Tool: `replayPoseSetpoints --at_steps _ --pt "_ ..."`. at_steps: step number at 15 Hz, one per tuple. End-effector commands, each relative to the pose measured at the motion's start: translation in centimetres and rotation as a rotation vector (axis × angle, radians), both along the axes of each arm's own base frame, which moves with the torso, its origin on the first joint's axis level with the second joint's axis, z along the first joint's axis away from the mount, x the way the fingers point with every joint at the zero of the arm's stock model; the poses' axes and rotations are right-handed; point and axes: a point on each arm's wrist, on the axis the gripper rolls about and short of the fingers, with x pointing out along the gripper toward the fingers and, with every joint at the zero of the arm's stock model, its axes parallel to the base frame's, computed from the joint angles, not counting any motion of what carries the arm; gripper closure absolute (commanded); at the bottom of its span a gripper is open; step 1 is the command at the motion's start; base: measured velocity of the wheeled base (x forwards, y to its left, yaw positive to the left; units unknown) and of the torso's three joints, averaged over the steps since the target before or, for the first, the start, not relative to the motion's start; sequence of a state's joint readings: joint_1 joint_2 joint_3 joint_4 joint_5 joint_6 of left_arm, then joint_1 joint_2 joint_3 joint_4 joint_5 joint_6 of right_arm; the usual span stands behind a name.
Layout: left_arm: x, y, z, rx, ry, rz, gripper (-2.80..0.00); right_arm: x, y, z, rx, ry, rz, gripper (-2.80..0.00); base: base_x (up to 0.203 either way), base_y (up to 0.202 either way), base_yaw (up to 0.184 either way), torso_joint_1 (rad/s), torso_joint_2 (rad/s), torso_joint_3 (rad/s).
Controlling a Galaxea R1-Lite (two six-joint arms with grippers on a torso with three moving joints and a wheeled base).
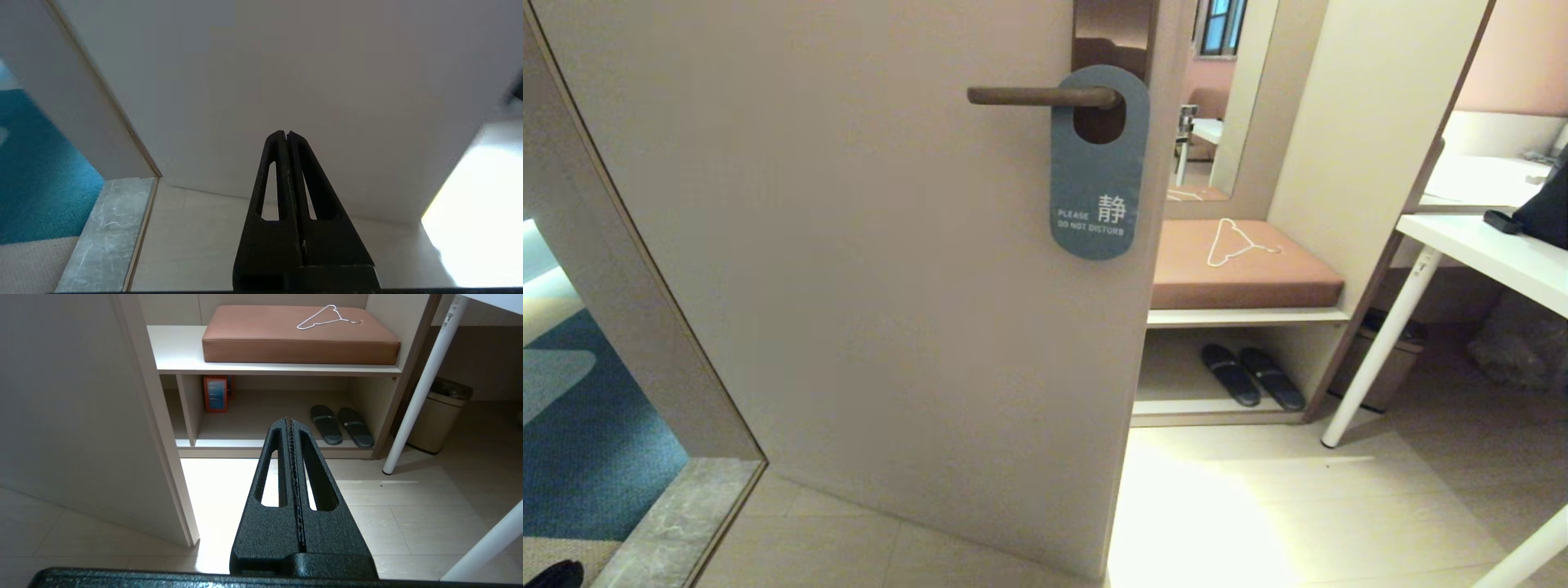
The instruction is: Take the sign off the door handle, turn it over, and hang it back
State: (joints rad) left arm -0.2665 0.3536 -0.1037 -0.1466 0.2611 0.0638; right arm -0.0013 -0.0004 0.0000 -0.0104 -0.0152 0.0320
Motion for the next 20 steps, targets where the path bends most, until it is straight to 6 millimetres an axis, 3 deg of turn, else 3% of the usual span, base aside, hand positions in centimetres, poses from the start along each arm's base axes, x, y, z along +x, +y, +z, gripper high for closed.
replayPoseSetpoints --at_steps 1,10,15,20 --pt "-0.7 0.2 -0.9 -0.021 -0.079 0.031 0.00 0.0 0.0 0.0 0.000 0.000 0.000 0.00 0.000 0.000 0.000 0.000 0.00 0.000" --pt "-0.6 0.1 -1.4 -0.033 -0.121 0.143 0.00 0.0 0.0 0.0 0.000 0.000 0.000 0.00 0.000 0.000 0.000 0.000 0.00 0.000" --pt "-3.1 -0.2 -3.5 0.004 -0.214 0.060 0.00 0.0 0.0 0.0 0.000 0.000 0.000 0.00 0.000 0.000 0.000 0.000 0.00 0.000" --pt "-3.2 -0.4 -4.9 -0.001 -0.085 -0.006 0.00 0.0 0.0 0.0 0.000 0.000 0.000 0.00 0.000 0.000 0.000 0.000 0.00 0.000"
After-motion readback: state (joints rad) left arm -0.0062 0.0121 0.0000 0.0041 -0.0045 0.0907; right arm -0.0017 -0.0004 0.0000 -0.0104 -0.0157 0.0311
